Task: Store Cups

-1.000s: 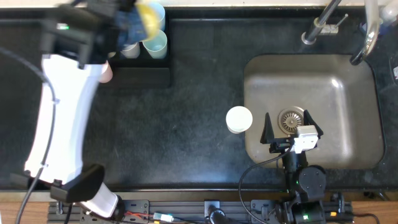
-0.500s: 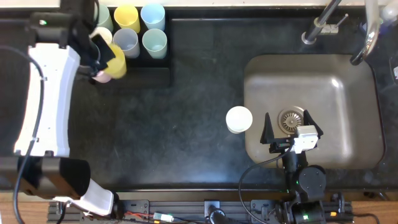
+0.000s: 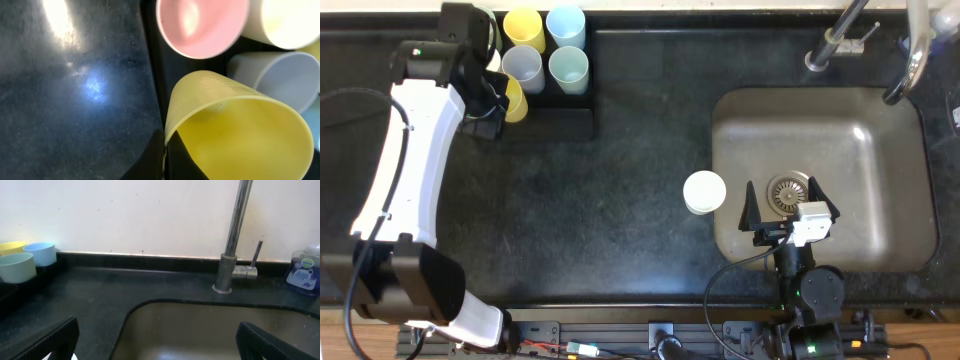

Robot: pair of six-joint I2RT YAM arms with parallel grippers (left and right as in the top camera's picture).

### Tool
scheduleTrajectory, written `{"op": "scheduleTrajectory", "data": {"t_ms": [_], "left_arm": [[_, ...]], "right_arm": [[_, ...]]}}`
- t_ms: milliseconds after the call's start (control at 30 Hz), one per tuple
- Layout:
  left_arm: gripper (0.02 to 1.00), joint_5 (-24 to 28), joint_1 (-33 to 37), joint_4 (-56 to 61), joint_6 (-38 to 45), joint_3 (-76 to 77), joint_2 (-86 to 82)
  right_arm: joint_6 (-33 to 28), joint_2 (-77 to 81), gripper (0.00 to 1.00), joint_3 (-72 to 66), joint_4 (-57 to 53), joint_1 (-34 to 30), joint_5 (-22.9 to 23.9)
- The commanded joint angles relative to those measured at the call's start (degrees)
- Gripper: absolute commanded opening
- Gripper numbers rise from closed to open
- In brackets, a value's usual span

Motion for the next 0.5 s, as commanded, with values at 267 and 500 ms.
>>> {"op": "scheduleTrajectory", "data": {"t_ms": [267,500], "left_arm": [[0.036,1.0,-0.6,3.2,-8.3,-2.5,2.1],[0.036,1.0,-0.6,3.9,-8.3,-2.5,5.2]], "right_arm": [[-0.2,-0.3,0.998,-0.7,0.3,-0.1,0.2],[-0.2,-0.3,0.998,-0.7,0.3,-0.1,0.2]]}}
